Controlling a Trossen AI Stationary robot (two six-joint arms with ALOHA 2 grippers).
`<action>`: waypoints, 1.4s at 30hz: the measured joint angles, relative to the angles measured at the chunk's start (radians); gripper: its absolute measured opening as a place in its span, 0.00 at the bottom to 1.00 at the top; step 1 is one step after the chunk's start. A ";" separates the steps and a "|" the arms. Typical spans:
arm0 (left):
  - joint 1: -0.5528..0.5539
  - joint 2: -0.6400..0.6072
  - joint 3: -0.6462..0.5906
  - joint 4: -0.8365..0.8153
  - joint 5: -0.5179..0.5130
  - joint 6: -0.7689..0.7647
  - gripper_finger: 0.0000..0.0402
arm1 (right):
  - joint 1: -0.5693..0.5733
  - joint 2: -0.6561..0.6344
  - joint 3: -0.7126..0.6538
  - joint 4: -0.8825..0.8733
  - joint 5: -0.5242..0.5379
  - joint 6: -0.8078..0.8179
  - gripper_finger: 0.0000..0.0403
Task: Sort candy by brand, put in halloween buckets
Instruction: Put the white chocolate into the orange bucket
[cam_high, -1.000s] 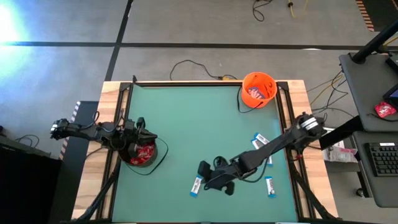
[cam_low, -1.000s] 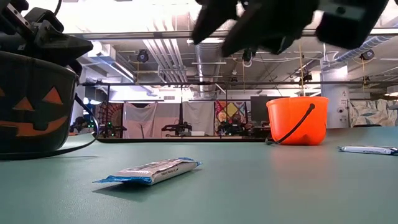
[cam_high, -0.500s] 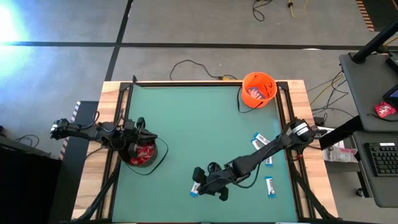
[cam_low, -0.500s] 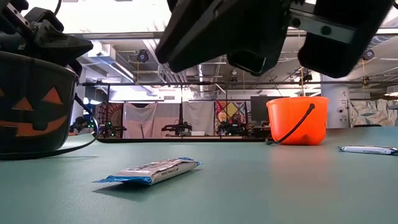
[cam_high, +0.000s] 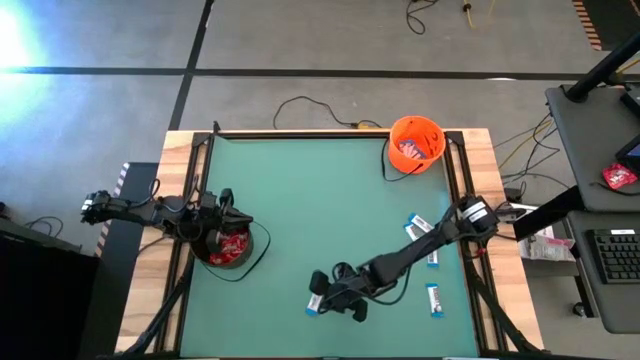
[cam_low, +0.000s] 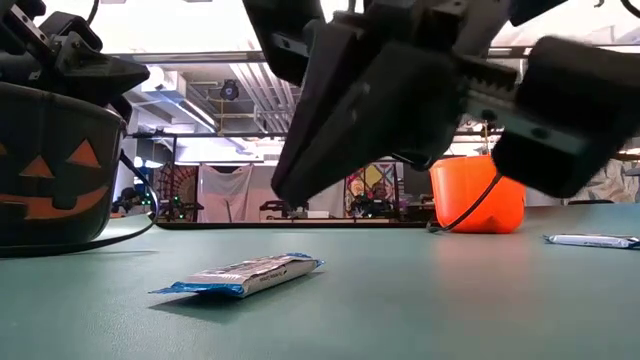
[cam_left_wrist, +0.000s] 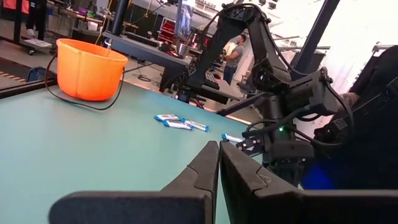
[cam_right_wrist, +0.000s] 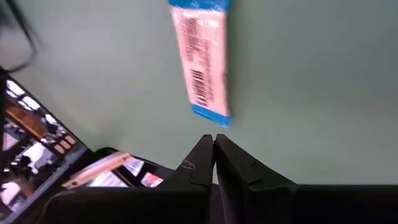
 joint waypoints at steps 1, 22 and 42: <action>0.000 0.000 0.000 0.000 0.000 0.000 0.00 | -0.002 0.001 0.000 0.003 0.009 -0.002 0.02; 0.000 0.000 0.000 0.000 0.000 0.000 0.00 | -0.026 0.113 0.003 0.091 0.038 -0.020 0.02; 0.000 0.000 0.000 0.000 0.000 0.000 0.00 | -0.099 -0.099 -0.006 -0.977 0.096 -0.008 0.02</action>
